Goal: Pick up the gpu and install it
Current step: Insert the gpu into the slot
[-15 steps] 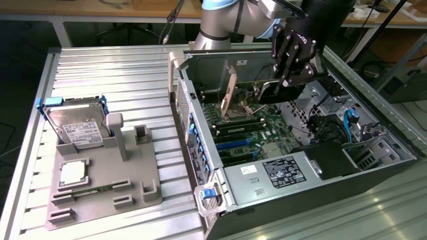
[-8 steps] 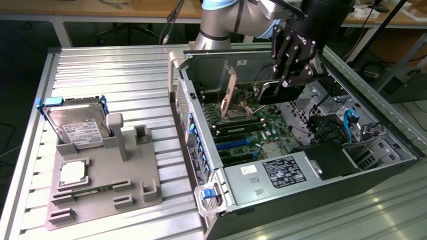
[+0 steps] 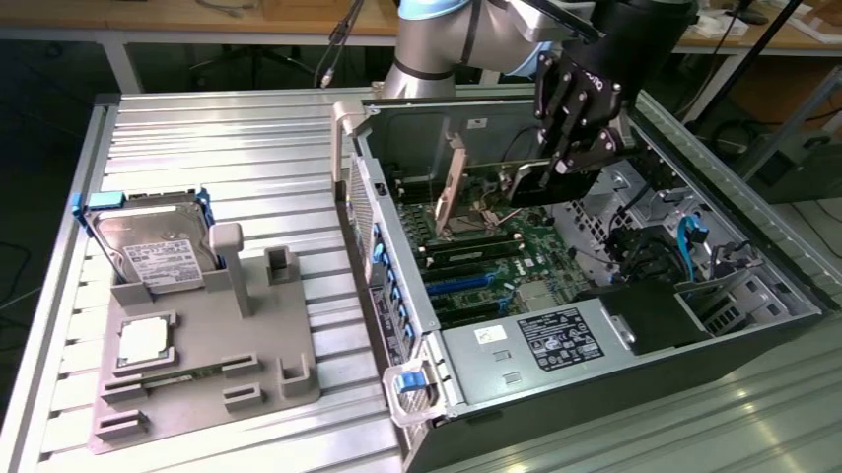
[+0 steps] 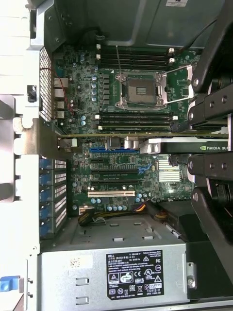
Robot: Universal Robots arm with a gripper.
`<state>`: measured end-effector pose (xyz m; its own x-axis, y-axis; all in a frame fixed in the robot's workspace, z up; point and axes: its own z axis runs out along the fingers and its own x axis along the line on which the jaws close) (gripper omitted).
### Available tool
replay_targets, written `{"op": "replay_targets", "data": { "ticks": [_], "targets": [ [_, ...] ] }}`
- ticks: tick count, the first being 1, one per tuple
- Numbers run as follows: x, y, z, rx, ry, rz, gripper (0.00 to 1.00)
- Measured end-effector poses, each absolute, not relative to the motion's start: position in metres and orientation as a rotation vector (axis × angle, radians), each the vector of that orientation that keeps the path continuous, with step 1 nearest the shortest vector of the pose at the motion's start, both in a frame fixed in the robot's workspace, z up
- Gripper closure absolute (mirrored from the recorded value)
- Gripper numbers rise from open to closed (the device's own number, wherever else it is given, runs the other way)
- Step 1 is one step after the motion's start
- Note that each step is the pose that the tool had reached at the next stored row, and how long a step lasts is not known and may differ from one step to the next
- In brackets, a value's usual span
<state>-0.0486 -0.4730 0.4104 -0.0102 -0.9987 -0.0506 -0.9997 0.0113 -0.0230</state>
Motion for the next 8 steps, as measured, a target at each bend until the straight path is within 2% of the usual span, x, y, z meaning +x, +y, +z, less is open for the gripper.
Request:
{"op": "replay_targets", "data": {
  "ticks": [8],
  "targets": [
    [-0.0487,-0.4727,0.4066,-2.173,2.196,0.030,0.73]
  ]
}}
